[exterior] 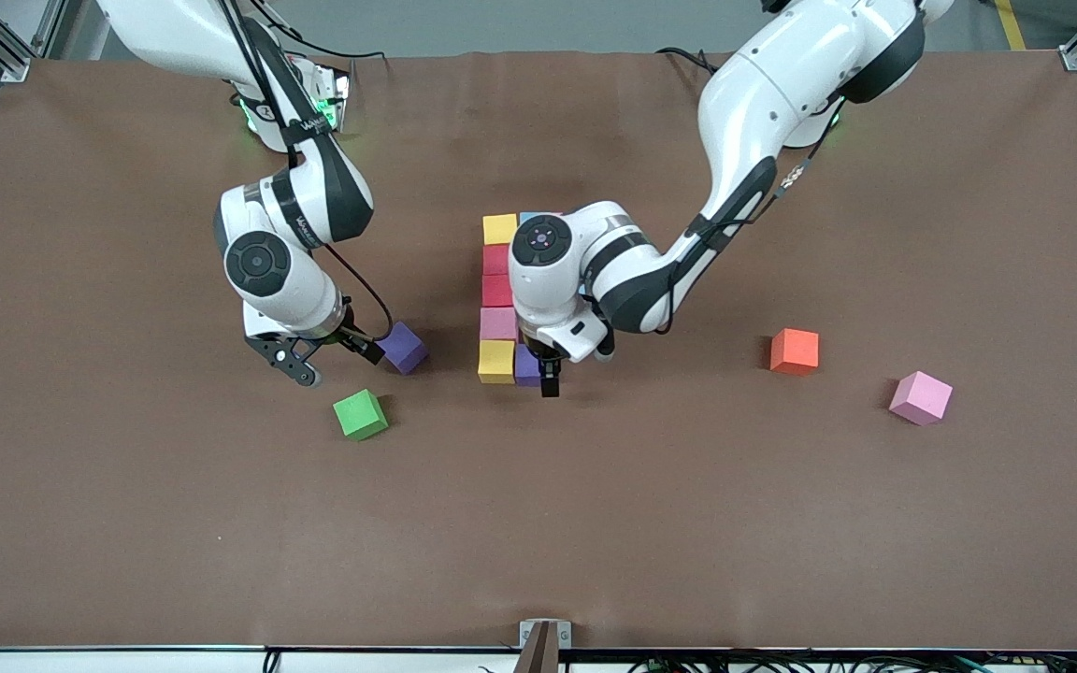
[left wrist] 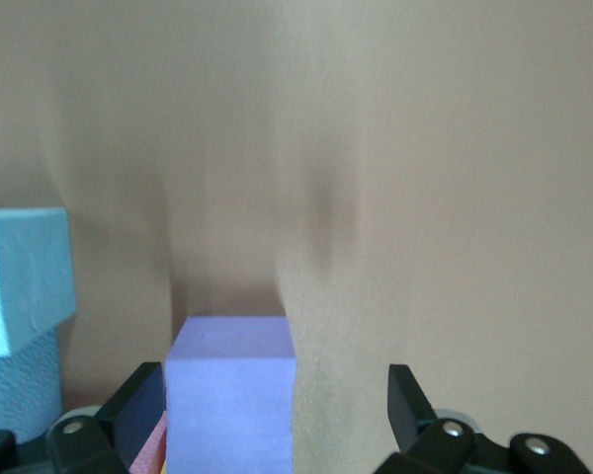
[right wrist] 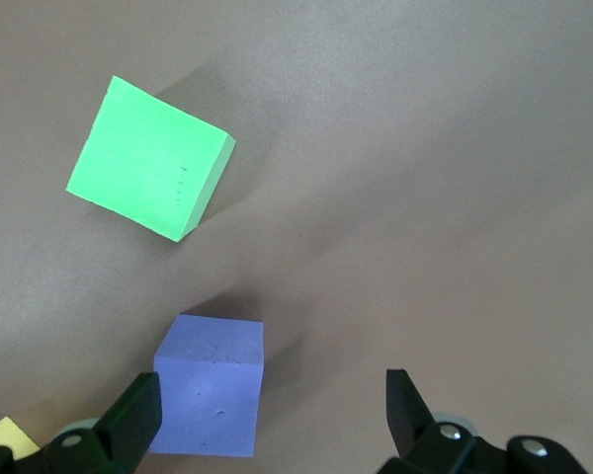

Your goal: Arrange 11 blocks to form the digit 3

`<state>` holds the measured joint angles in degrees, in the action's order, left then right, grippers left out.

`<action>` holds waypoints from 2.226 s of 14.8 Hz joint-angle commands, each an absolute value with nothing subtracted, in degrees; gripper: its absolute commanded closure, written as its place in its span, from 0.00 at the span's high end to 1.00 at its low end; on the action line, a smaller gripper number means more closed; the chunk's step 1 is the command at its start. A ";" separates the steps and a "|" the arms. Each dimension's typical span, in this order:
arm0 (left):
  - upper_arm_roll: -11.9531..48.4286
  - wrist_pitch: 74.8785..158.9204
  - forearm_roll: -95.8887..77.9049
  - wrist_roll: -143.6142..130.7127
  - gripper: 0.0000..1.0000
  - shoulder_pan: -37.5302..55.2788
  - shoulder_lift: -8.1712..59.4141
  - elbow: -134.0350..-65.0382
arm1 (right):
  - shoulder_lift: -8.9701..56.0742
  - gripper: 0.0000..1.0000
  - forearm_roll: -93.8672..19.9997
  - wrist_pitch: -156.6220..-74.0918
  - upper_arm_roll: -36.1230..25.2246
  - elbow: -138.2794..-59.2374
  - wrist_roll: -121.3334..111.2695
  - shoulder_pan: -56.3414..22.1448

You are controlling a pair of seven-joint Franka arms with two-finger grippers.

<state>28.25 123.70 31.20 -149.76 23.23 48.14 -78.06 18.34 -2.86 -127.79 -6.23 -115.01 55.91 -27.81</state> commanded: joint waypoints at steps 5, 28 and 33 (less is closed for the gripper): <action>38.46 121.38 30.59 -135.11 1.00 0.93 31.04 -100.69 | 20.12 1.00 -1.76 -134.73 -6.24 -117.16 61.87 -30.76; 64.08 140.97 55.71 -125.51 1.00 -57.30 34.27 -132.63 | 25.14 0.00 -2.46 -143.02 -6.06 -117.17 68.55 -34.10; 63.11 141.42 58.36 -125.86 1.00 -56.78 37.35 -131.31 | 25.31 0.00 -2.90 -130.44 -5.98 -105.66 79.34 -35.77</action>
